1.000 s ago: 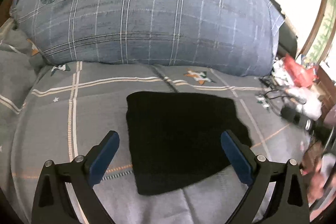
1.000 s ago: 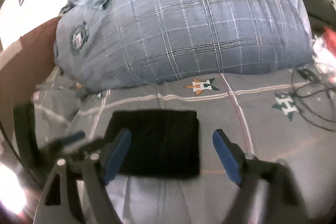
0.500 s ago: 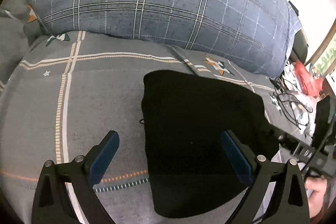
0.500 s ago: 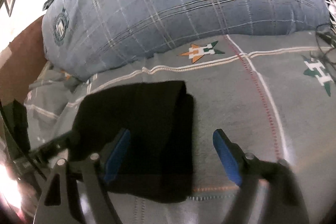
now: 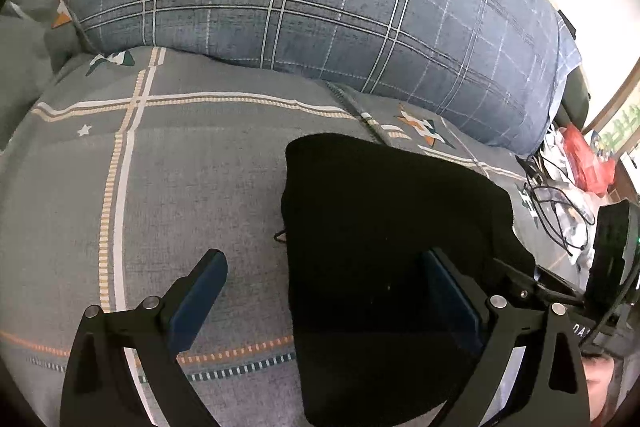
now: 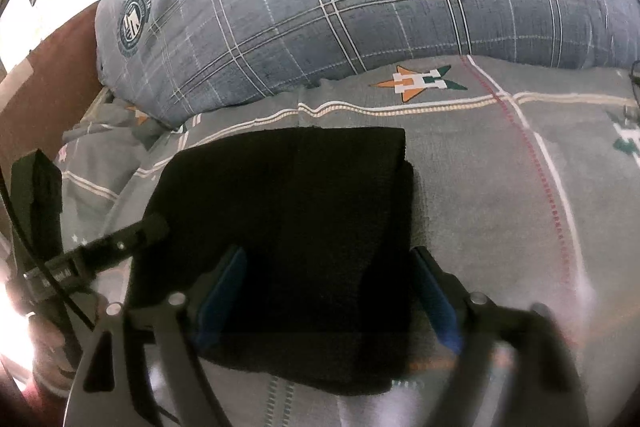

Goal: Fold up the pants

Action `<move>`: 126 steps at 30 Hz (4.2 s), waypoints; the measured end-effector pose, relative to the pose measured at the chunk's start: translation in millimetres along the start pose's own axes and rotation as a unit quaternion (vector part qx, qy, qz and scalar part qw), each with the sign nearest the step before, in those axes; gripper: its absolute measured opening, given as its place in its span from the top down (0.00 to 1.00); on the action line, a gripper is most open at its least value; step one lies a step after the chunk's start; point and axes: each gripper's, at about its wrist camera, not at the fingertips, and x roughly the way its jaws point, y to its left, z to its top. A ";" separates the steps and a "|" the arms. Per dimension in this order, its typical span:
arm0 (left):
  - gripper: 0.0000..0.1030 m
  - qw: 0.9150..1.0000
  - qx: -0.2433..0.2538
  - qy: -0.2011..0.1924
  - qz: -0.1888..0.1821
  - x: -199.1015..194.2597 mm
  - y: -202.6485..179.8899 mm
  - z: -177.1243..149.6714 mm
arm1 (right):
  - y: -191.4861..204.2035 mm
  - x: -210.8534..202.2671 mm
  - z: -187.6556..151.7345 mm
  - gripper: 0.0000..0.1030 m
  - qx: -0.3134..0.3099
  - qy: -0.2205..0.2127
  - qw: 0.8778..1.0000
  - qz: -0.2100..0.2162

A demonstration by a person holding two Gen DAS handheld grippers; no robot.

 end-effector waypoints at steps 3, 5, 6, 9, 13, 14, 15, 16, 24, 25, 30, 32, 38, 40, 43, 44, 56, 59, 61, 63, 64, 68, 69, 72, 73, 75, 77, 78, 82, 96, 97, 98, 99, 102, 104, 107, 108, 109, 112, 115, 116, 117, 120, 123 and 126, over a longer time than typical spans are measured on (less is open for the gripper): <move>0.03 1.000 -0.001 0.002 -0.001 2.4 0.6 0.1 | -1.9 2.1 1.1 0.18 0.008 0.004 1.000 0.003; 0.01 1.000 -0.001 0.001 0.000 3.5 1.1 0.2 | -2.2 -1.4 3.1 0.18 0.010 -0.006 1.000 0.001; 0.01 1.000 -0.002 0.001 0.000 4.5 1.4 0.1 | -3.0 -2.8 4.1 0.18 0.011 -0.011 1.000 -0.001; 0.01 1.000 -0.006 0.003 -0.003 8.7 0.9 -0.5 | -7.1 -0.8 4.8 0.18 0.020 -0.007 1.000 -0.001; 0.01 1.000 -0.001 -0.002 0.000 13.0 -2.7 -0.3 | -7.9 2.8 4.6 0.18 0.026 -0.006 1.000 0.003; 0.01 1.000 0.000 -0.003 0.000 14.6 -3.8 -0.3 | -7.7 4.7 4.5 0.19 0.027 -0.005 1.000 0.009; 0.01 1.000 0.001 -0.003 0.000 15.9 -5.0 -0.3 | -7.3 7.9 4.3 0.19 0.031 -0.001 0.999 0.017; 0.01 1.000 0.002 -0.003 -0.001 17.0 -6.5 -0.1 | -4.9 9.9 3.8 0.20 0.028 -0.003 0.999 0.014; 0.46 0.999 0.040 -0.012 -0.036 9.6 -20.4 -3.8 | 8.0 -12.8 1.3 0.61 -0.003 -0.041 0.999 0.004; 0.51 0.998 0.037 -0.013 -0.039 5.8 -19.4 -2.4 | 11.4 -17.2 1.7 0.63 -0.008 -0.045 0.999 0.003; 0.54 0.997 0.037 -0.040 -0.056 -33.2 -13.7 11.6 | 45.2 -52.8 12.9 0.64 -0.046 -0.095 0.994 0.005; 0.54 0.997 0.049 -0.048 -0.037 -49.3 -9.7 20.5 | 60.4 -53.8 25.5 0.64 -0.055 -0.097 0.994 0.015; 0.54 0.998 0.037 -0.046 0.019 -63.0 32.3 49.2 | 104.0 -12.4 58.8 0.64 -0.072 -0.091 0.992 0.043; 0.54 0.998 0.022 -0.040 0.037 -55.9 47.9 55.1 | 115.5 13.6 65.3 0.64 -0.071 -0.079 0.993 0.045; 0.54 0.999 -0.003 -0.017 0.051 -36.3 68.5 52.2 | 123.3 46.4 66.5 0.64 -0.070 -0.050 0.996 0.038; 0.53 0.998 -0.008 -0.007 0.054 -27.8 73.8 49.7 | 123.2 55.3 65.4 0.64 -0.066 -0.040 0.996 0.037; 0.09 0.993 -0.068 0.005 0.097 -9.9 85.6 53.5 | 97.9 57.5 63.1 0.37 -0.028 -0.052 0.998 0.023; 0.10 0.991 -0.058 -0.013 0.117 -22.3 80.8 53.2 | 105.7 38.3 67.7 0.37 -0.043 -0.073 0.996 0.031; 0.10 0.991 -0.055 -0.026 0.121 -29.7 79.8 51.0 | 114.6 28.9 69.9 0.37 -0.056 -0.081 0.994 0.035; 0.10 0.989 -0.052 -0.043 0.129 -38.9 77.4 48.3 | 124.1 25.4 71.1 0.37 -0.072 -0.085 0.993 0.040; 0.10 0.988 -0.049 -0.051 0.134 -42.1 76.9 48.3 | 129.7 26.1 71.4 0.37 -0.081 -0.085 0.992 0.044; 0.10 0.987 -0.034 -0.064 0.145 -50.0 72.8 43.8 | 142.4 40.2 71.4 0.37 -0.107 -0.075 0.991 0.037; 0.10 0.987 -0.031 -0.062 0.147 -48.3 73.8 43.3 | 143.9 45.5 72.1 0.37 -0.111 -0.071 0.991 0.036; 0.10 0.986 -0.025 -0.051 0.157 -37.1 75.0 43.6 | 139.7 65.4 74.0 0.37 -0.110 -0.051 0.992 0.032; 0.10 0.986 -0.024 -0.049 0.159 -33.1 76.3 44.0 | 137.5 70.8 74.0 0.37 -0.111 -0.049 0.992 0.027; 0.08 0.986 -0.025 -0.045 0.159 -25.0 78.4 46.9 | 134.2 75.6 72.8 0.37 -0.113 -0.048 0.992 0.026; 0.08 0.986 -0.028 -0.041 0.156 -20.5 78.4 48.4 | 133.7 79.9 71.7 0.36 -0.118 -0.044 0.992 0.024; 0.08 0.986 -0.027 -0.041 0.156 -18.8 77.7 49.3 | 134.9 80.6 71.2 0.36 -0.122 -0.044 0.991 0.021; 0.10 0.986 -0.012 -0.051 0.159 -20.1 70.9 47.0 | 138.9 70.9 71.1 0.37 -0.133 -0.046 0.990 0.017; 0.09 0.982 0.034 -0.118 0.141 -80.6 32.8 8.7 | 141.9 -15.4 44.0 0.24 -0.114 -0.112 0.987 -0.011; 0.09 0.980 0.041 -0.126 0.150 -87.2 27.8 5.5 | 144.0 -19.9 41.3 0.24 -0.117 -0.113 0.987 -0.014; 0.09 0.978 0.046 -0.134 0.156 -93.4 24.5 2.9 | 145.2 -23.4 39.6 0.24 -0.120 -0.115 0.986 -0.016; 0.09 0.975 0.051 -0.142 0.161 -98.9 21.0 -1.4 | 146.8 -27.2 37.3 0.23 -0.123 -0.119 0.985 -0.020; 0.09 0.970 0.052 -0.159 0.177 -112.3 16.3 -17.5 | 149.9 -35.7 33.1 0.21 -0.122 -0.121 0.985 -0.023; 0.09 0.970 0.046 -0.163 0.175 -118.0 19.2 -27.0 | 151.6 -39.7 30.2 0.21 -0.121 -0.123 0.985 -0.026; 0.09 0.970 0.034 -0.166 0.173 -123.7 22.6 -35.4 | 156.0 -41.8 27.3 0.21 -0.122 -0.121 0.985 -0.032; 0.09 0.970 0.032 -0.167 0.172 -124.8 23.6 -36.6 | 157.5 -42.0 26.5 0.21 -0.122 -0.121 0.985 -0.033; 0.09 0.970 0.031 -0.168 0.171 -124.9 24.7 -37.4 | 158.3 -42.4 25.2 0.21 -0.122 -0.121 0.985 -0.033; 0.08 0.971 0.028 -0.166 0.172 -121.6 26.9 -35.6 | 161.0 -39.5 24.0 0.21 -0.120 -0.117 0.985 -0.035; 0.08 0.974 0.025 -0.158 0.162 -116.4 31.5 -30.3 | 161.6 -35.7 23.9 0.21 -0.117 -0.115 0.986 -0.038; 0.08 0.974 0.025 -0.157 0.161 -115.4 32.4 -28.8 | 161.7 -34.8 24.0 0.21 -0.116 -0.114 0.986 -0.037; 0.08 0.974 0.026 -0.156 0.163 -114.8 32.8 -28.1 | 161.7 -33.5 24.6 0.21 -0.115 -0.113 0.986 -0.036; 0.08 0.973 0.030 -0.157 0.165 -113.3 31.9 -26.4 | 163.1 -30.3 26.4 0.21 -0.116 -0.111 0.986 -0.038; 0.08 0.973 0.033 -0.160 0.165 -113.2 30.8 -26.5 | 164.9 -28.0 28.2 0.21 -0.121 -0.110 0.986 -0.036; 0.08 0.972 0.033 -0.158 0.168 -110.9 31.3 -26.3 | 166.3 -25.9 28.5 0.21 -0.123 -0.109 0.986 -0.037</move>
